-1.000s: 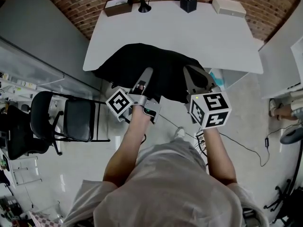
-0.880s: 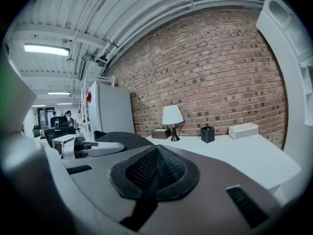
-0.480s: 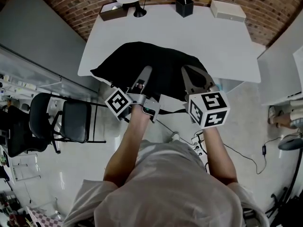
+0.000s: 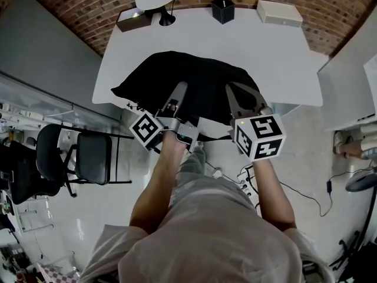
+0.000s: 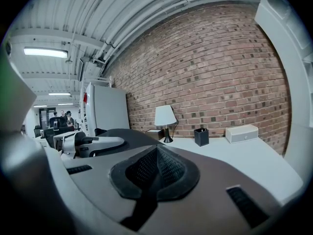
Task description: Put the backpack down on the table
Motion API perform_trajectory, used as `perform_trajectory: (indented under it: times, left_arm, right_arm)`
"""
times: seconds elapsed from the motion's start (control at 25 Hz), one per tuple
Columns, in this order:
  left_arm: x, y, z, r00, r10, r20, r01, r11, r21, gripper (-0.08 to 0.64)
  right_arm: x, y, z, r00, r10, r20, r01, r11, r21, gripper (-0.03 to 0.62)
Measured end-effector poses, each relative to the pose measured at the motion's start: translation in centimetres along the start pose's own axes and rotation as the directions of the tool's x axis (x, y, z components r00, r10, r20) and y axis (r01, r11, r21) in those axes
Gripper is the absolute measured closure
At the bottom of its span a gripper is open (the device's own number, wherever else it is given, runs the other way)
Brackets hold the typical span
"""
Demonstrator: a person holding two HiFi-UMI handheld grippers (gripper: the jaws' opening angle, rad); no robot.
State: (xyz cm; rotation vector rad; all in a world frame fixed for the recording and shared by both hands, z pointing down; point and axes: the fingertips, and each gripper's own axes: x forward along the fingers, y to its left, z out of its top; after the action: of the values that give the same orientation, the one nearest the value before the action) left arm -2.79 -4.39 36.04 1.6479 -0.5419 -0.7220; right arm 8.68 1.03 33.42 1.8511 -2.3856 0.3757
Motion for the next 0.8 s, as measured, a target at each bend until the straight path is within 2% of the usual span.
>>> perform_trajectory:
  times: [0.32, 0.8]
  left_arm:
    - [4.8, 2.1, 2.0, 1.000, -0.017, -0.019, 0.016, 0.999, -0.039, 0.466]
    - [13.5, 4.4, 7.6, 0.998, -0.025, -0.058, 0.019, 0.996, -0.092, 0.466]
  right_arm:
    - [4.2, -2.8, 0.6, 0.999, -0.037, -0.017, 0.037, 0.999, -0.020, 0.591]
    - [13.1, -6.4, 3.5, 0.994, -0.091, -0.055, 0.090, 0.996, -0.020, 0.591]
